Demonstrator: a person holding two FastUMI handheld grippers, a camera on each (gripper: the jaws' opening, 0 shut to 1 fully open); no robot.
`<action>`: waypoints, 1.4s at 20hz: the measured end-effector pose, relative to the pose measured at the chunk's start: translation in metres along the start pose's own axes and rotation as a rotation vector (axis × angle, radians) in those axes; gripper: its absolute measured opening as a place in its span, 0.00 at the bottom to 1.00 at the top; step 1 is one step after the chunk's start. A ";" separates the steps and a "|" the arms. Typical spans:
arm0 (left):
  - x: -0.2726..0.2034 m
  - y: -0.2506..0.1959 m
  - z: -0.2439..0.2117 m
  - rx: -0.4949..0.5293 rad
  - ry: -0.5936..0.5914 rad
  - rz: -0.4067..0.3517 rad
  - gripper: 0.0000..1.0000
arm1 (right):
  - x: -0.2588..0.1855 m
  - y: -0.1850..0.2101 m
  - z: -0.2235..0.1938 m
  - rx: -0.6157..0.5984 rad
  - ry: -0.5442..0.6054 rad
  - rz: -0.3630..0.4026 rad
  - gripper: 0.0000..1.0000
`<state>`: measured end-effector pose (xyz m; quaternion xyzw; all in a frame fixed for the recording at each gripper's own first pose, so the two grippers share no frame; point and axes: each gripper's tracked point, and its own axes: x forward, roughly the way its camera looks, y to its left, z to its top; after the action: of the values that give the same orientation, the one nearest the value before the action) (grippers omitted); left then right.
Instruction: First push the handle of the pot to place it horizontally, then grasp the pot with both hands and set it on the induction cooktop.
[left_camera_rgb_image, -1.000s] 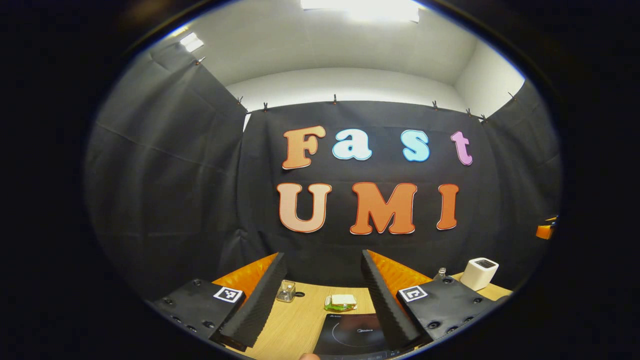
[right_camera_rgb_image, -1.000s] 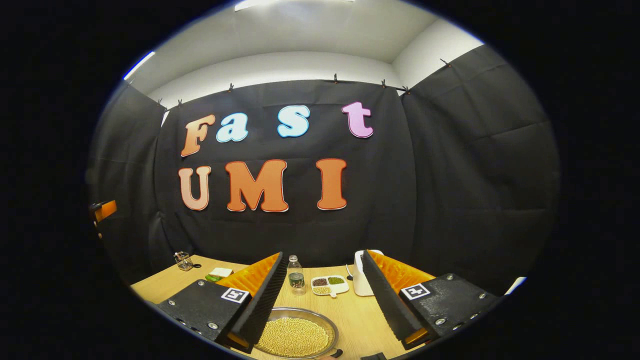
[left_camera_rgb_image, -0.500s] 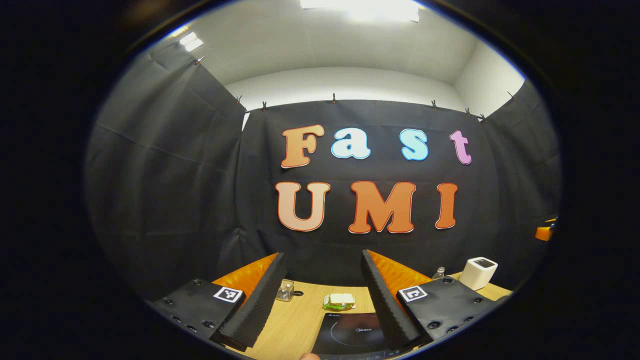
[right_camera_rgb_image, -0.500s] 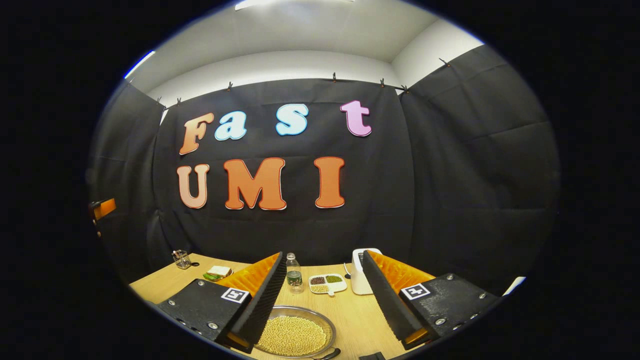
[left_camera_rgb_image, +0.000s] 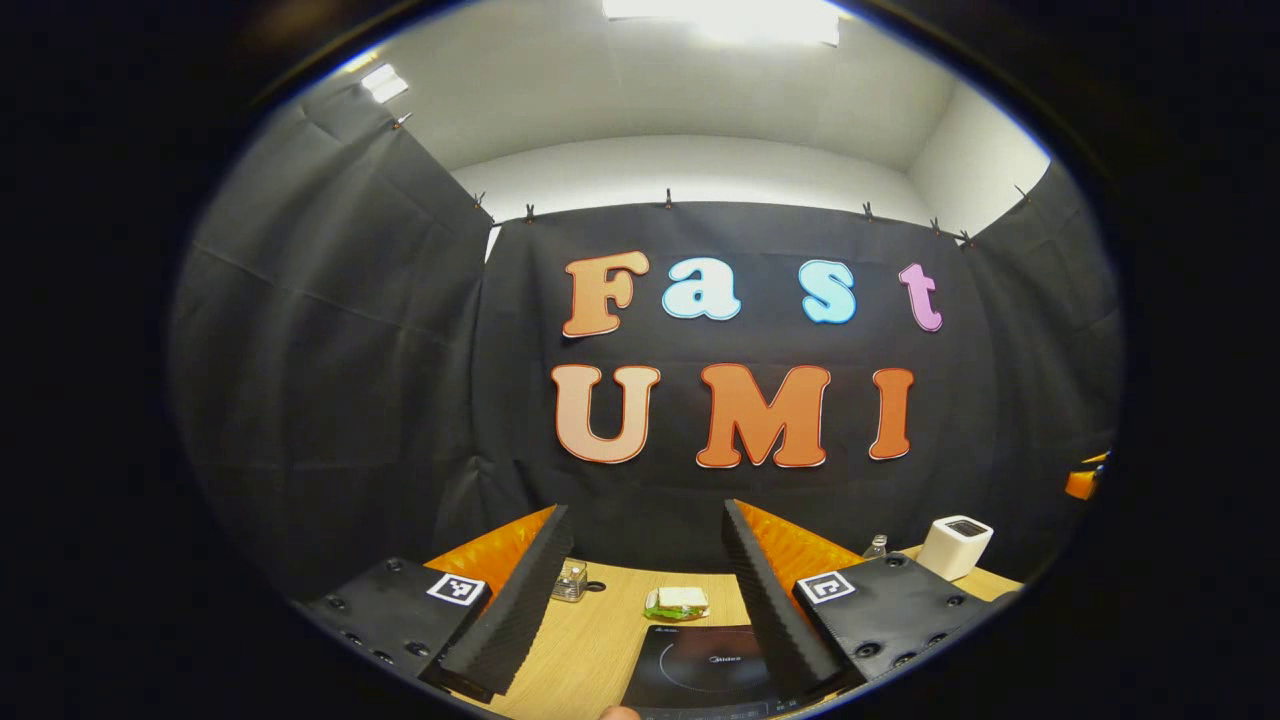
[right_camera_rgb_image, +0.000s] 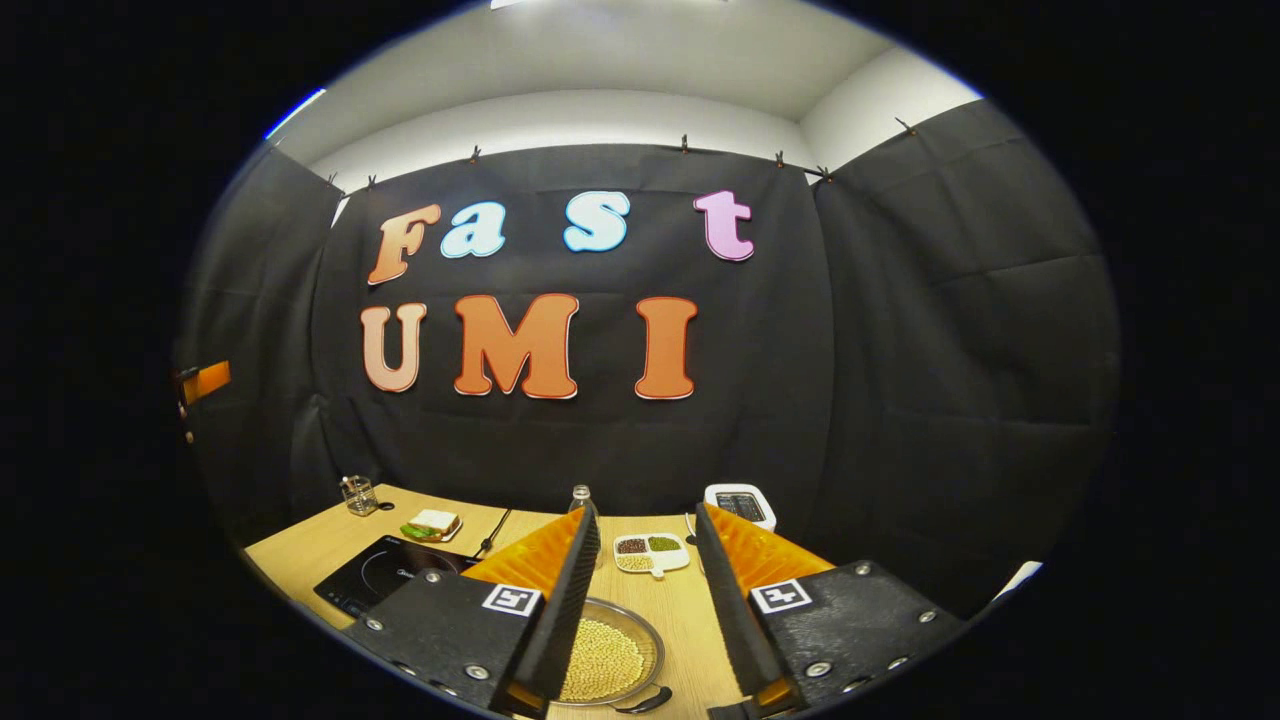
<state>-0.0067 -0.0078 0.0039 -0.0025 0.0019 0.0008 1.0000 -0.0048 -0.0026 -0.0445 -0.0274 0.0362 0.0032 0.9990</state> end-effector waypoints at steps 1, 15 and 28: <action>-0.001 0.000 0.000 0.001 0.001 -0.001 0.99 | 0.000 0.002 -0.004 -0.001 0.006 0.002 0.59; 0.002 0.000 -0.012 -0.003 0.023 -0.007 0.97 | -0.019 0.022 -0.106 0.007 0.229 0.043 0.00; 0.005 -0.002 -0.024 0.000 0.050 -0.009 0.98 | -0.039 0.038 -0.235 -0.001 0.531 0.108 0.00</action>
<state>-0.0015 -0.0103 -0.0200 -0.0025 0.0268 -0.0038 0.9996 -0.0611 0.0219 -0.2773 -0.0259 0.2981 0.0494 0.9529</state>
